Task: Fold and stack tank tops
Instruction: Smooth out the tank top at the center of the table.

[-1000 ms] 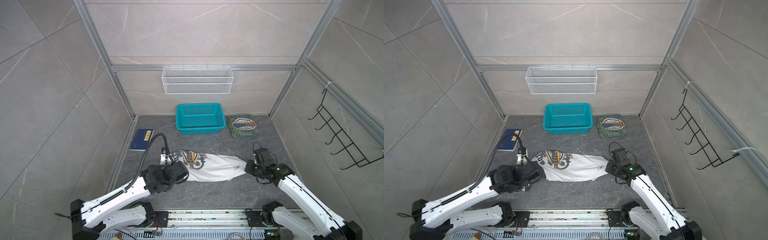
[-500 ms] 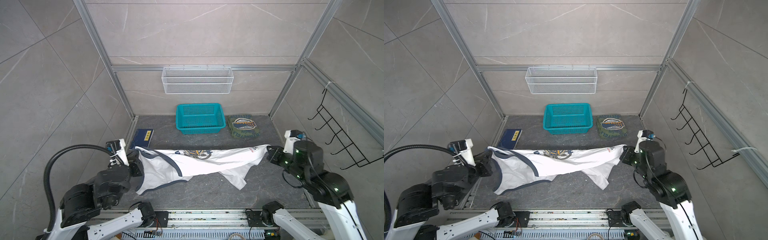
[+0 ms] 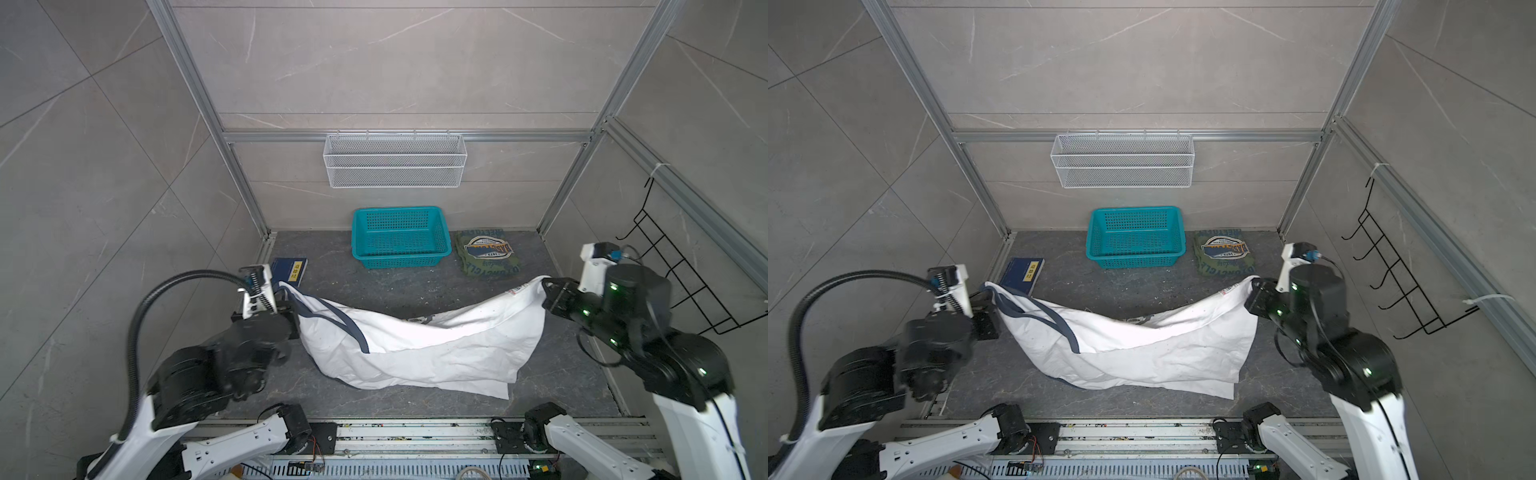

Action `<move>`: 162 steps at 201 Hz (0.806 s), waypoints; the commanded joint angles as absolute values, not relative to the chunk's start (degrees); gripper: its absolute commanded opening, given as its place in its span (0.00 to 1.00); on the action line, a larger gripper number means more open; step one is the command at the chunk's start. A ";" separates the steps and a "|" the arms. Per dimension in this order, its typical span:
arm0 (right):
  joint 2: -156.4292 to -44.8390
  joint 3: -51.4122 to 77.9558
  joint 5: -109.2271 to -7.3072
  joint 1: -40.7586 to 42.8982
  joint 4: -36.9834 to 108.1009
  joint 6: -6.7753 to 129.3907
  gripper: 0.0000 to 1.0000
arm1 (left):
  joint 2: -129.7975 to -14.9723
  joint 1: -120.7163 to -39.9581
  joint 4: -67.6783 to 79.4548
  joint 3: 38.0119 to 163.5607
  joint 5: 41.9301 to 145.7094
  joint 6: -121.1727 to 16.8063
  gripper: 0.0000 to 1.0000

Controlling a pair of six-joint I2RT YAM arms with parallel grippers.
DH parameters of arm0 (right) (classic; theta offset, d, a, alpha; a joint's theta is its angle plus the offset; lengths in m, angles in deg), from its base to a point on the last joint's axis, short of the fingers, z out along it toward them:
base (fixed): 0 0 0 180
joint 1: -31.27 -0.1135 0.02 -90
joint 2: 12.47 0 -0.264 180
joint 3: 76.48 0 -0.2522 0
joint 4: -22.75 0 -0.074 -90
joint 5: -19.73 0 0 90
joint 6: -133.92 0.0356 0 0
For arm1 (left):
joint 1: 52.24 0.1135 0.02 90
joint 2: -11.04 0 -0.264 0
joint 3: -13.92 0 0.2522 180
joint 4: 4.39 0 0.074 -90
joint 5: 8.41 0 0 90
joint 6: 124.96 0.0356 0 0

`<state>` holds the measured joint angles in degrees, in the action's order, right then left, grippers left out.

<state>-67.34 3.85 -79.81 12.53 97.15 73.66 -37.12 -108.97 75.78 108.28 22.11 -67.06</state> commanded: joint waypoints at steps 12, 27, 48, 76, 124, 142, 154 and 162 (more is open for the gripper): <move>-78.50 10.11 -80.69 12.66 86.63 71.40 0.00 | -48.77 -89.16 66.52 101.95 34.76 -65.15 0.00; -82.37 12.37 -79.99 13.07 82.42 71.07 0.00 | -50.94 -86.02 59.11 97.22 36.14 -62.95 0.00; -86.94 14.22 -78.97 14.16 79.15 71.08 0.00 | -55.61 -79.54 56.53 96.23 43.50 -64.35 0.00; -84.98 17.90 -76.52 15.11 76.24 71.05 0.00 | -53.69 -78.08 51.97 93.70 48.69 -63.89 0.00; -73.69 12.14 -72.51 15.75 81.93 68.58 0.00 | -37.15 -78.07 52.91 98.34 51.46 -59.14 0.00; -69.39 8.36 -70.75 15.72 84.44 68.10 0.00 | -31.55 -78.08 53.92 101.29 53.71 -56.68 0.00; -66.80 5.77 -70.16 15.76 85.96 67.96 0.00 | -28.52 -78.03 54.66 103.36 56.03 -55.32 0.00; -65.07 3.89 -69.75 15.74 87.05 67.85 0.00 | -27.04 -78.07 55.42 105.07 57.88 -54.49 0.00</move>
